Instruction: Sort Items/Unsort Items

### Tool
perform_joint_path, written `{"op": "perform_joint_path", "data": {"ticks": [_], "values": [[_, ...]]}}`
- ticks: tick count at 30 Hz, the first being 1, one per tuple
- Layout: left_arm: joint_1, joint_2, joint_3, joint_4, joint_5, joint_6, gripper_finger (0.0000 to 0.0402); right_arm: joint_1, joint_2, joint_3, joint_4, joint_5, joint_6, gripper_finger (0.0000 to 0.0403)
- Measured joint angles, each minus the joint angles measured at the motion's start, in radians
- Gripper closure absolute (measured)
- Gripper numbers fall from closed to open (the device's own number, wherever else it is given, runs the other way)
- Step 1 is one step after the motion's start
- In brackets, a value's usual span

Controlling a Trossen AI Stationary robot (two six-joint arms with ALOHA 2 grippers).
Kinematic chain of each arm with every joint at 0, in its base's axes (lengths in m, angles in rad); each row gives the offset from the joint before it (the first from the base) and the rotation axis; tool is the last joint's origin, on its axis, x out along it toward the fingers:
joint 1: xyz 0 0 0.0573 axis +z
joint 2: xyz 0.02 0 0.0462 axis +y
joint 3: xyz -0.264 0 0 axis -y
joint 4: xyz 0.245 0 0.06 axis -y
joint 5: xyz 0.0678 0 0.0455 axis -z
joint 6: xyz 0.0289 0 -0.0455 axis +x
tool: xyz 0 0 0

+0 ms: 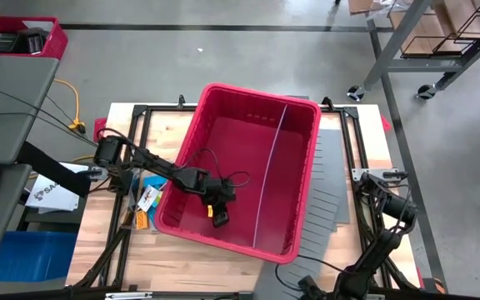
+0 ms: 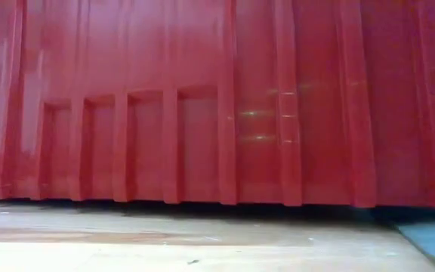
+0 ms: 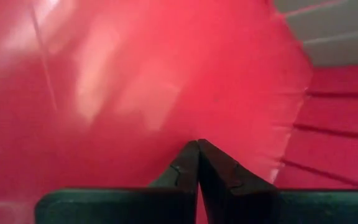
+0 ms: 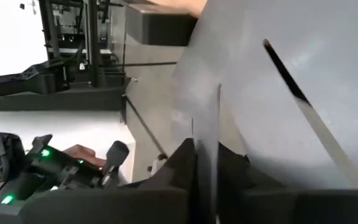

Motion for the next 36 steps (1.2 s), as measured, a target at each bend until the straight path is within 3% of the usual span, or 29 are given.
{"op": "perform_joint_path", "data": {"ticks": [9,19,26,29,34,36], "values": [[0.072,-0.094,0.086,0.064,0.14,-0.001,0.0383,0.039,-0.181,0.002,-0.086,-0.051,-0.007,0.0399],[0.215,-0.235,0.196,0.079,0.063,0.109,0.0368,0.042,-0.556,0.005,-0.781,-0.505,-0.003,0.0403],[0.306,-0.296,0.25,0.08,0.024,0.168,0.0343,0.043,-0.797,0.006,-1.127,-0.732,0.03,0.0403],[0.323,-0.299,0.3,0.082,0.017,0.218,0.0316,0.043,-0.839,0.08,-1.322,-0.804,0.038,0.0403],[0.33,-0.295,0.414,0.079,-0.066,0.345,0.0254,0.044,-0.845,0.344,-1.69,-0.76,0.046,0.0402],[0.33,-0.295,0.457,0.084,-0.125,0.389,0.0231,0.043,-0.862,0.416,-1.708,-0.692,0.07,0.0402]]}}
